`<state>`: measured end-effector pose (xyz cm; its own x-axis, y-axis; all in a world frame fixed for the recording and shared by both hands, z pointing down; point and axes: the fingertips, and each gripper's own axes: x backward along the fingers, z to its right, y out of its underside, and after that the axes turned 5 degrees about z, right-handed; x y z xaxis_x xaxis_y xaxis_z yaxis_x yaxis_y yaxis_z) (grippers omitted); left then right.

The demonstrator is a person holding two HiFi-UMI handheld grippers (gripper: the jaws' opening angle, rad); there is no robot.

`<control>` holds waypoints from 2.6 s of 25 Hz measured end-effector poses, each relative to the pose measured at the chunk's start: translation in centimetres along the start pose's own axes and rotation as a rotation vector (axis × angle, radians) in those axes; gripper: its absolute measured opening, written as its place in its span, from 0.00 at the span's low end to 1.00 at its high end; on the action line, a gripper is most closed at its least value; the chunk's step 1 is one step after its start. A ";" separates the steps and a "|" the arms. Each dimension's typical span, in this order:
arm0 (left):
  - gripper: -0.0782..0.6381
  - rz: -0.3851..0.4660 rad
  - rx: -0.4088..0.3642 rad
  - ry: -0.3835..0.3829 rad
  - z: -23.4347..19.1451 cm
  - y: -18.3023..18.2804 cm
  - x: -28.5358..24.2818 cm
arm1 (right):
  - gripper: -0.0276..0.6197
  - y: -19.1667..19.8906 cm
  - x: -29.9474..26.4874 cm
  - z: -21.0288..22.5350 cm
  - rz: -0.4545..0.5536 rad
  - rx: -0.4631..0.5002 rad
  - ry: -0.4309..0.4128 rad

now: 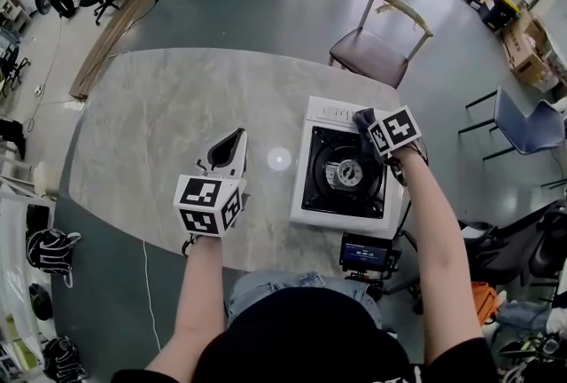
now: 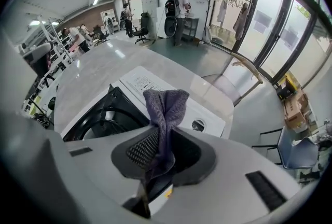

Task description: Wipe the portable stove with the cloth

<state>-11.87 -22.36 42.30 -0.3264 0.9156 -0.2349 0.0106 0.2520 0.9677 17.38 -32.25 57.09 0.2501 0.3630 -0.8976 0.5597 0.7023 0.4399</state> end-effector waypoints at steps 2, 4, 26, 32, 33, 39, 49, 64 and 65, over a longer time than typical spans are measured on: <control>0.12 -0.002 0.000 -0.010 -0.2 0.0 0.2 | 0.18 0.1 0.0 0.3 -0.002 -0.010 -0.004; 0.12 -0.003 0.001 -0.018 -0.4 0.1 0.3 | 0.18 0.2 0.0 0.5 -0.008 -0.015 -0.007; 0.12 -0.026 0.012 -0.040 -2.1 0.7 0.0 | 0.18 -13.7 -2.0 -7.2 0.228 -0.263 -0.208; 0.12 -0.036 0.031 -0.083 -3.8 1.3 0.6 | 0.18 -13.2 -5.4 -7.9 0.167 -0.265 -0.195; 0.12 -0.037 0.032 -0.087 -4.0 1.4 0.6 | 0.18 -13.1 -5.7 -8.0 0.160 -0.253 -0.183; 0.12 -0.048 0.041 -0.092 -4.6 1.7 0.3 | 0.18 -13.6 -6.2 -8.5 0.126 -0.065 -0.115; 0.12 -0.053 0.017 -0.094 -4.0 1.2 0.3 | 0.18 -13.0 -5.8 -7.5 0.190 -0.074 -0.134; 0.12 -0.065 -0.012 -0.063 -1.6 0.9 -0.9 | 0.18 -7.8 -3.6 0.3 0.183 -0.174 -0.063; 0.12 -0.067 -0.015 -0.060 -1.4 0.9 -1.0 | 0.18 -7.4 -3.4 0.9 0.182 -0.178 -0.058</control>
<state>-12.80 -23.51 43.52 -0.2688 0.9141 -0.3035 -0.0237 0.3088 0.9508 13.06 -39.20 56.89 0.3814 0.4616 -0.8009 0.3545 0.7271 0.5879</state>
